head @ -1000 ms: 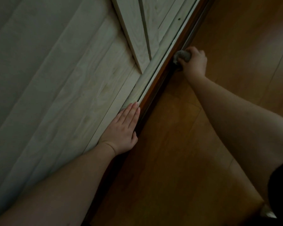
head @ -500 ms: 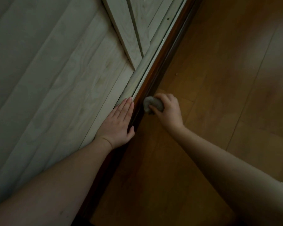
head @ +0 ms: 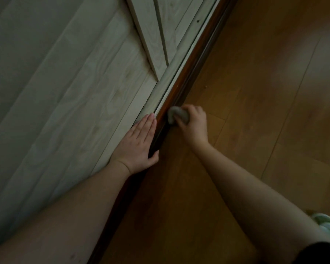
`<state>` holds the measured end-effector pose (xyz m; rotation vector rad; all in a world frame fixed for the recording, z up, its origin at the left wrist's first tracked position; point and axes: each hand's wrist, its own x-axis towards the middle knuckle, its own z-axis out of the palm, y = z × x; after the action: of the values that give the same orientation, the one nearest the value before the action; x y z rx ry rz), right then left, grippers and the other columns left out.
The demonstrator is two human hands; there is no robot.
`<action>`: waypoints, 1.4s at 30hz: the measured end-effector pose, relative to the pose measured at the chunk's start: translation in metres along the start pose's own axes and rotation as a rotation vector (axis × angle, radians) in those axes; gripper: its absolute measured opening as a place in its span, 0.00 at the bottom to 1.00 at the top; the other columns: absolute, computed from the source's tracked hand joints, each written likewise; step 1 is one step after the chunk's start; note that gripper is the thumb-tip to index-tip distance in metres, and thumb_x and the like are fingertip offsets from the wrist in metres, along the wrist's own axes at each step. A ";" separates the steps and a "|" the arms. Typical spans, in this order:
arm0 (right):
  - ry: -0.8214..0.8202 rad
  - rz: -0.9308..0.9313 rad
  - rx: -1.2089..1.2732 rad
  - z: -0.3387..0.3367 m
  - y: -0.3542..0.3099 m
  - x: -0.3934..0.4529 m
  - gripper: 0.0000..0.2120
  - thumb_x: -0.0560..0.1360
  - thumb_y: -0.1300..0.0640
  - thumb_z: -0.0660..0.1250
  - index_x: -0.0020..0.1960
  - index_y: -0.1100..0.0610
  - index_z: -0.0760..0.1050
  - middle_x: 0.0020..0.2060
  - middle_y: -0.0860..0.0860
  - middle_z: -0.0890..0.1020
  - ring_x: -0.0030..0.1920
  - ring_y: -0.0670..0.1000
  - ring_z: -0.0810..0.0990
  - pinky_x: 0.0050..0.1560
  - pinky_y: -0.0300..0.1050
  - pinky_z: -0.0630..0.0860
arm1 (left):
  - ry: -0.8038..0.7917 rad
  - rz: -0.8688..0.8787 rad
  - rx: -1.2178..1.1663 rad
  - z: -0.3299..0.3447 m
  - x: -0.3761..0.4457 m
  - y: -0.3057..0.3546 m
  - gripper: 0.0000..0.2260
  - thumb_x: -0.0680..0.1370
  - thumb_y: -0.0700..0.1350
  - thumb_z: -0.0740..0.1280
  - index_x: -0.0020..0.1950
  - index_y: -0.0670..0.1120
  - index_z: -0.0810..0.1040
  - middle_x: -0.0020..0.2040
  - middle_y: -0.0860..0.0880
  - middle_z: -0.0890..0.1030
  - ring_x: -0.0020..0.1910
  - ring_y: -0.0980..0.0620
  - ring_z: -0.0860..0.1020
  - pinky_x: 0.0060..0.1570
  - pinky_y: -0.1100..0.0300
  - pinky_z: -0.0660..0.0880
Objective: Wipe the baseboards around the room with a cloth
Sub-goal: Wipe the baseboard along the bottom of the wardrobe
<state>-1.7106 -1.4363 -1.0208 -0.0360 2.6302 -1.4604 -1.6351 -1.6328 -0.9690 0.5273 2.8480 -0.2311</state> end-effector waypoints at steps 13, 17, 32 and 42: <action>0.156 0.222 -0.037 -0.077 -0.013 0.169 0.20 0.77 0.54 0.68 0.68 0.51 0.70 0.63 0.53 0.72 0.65 0.54 0.71 0.67 0.53 0.72 | 0.013 0.023 0.007 0.004 0.002 -0.001 0.40 0.78 0.62 0.50 0.80 0.39 0.38 0.81 0.40 0.41 0.80 0.45 0.41 0.79 0.48 0.47; 0.180 0.200 0.040 -0.068 -0.002 0.132 0.21 0.77 0.53 0.69 0.68 0.51 0.70 0.61 0.50 0.72 0.62 0.50 0.73 0.64 0.51 0.75 | 0.023 0.017 -0.018 0.004 0.002 0.000 0.38 0.79 0.60 0.49 0.80 0.40 0.38 0.81 0.40 0.42 0.81 0.46 0.42 0.79 0.48 0.49; -0.117 0.135 0.037 0.055 0.020 -0.087 0.22 0.74 0.56 0.71 0.66 0.50 0.70 0.61 0.45 0.72 0.62 0.43 0.68 0.64 0.40 0.69 | 0.012 0.009 -0.031 0.001 0.002 0.000 0.36 0.79 0.58 0.49 0.81 0.39 0.43 0.81 0.40 0.43 0.81 0.45 0.43 0.79 0.47 0.51; -0.269 -0.325 -0.280 0.015 0.044 -0.023 0.23 0.72 0.57 0.74 0.64 0.59 0.72 0.58 0.56 0.74 0.58 0.54 0.71 0.58 0.47 0.73 | 0.018 0.012 -0.041 0.002 0.002 -0.001 0.36 0.79 0.58 0.48 0.80 0.39 0.41 0.81 0.41 0.41 0.80 0.45 0.41 0.79 0.48 0.50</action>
<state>-1.6838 -1.4238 -1.0632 -0.6661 2.6621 -1.0550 -1.6370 -1.6332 -0.9714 0.5412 2.8599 -0.1665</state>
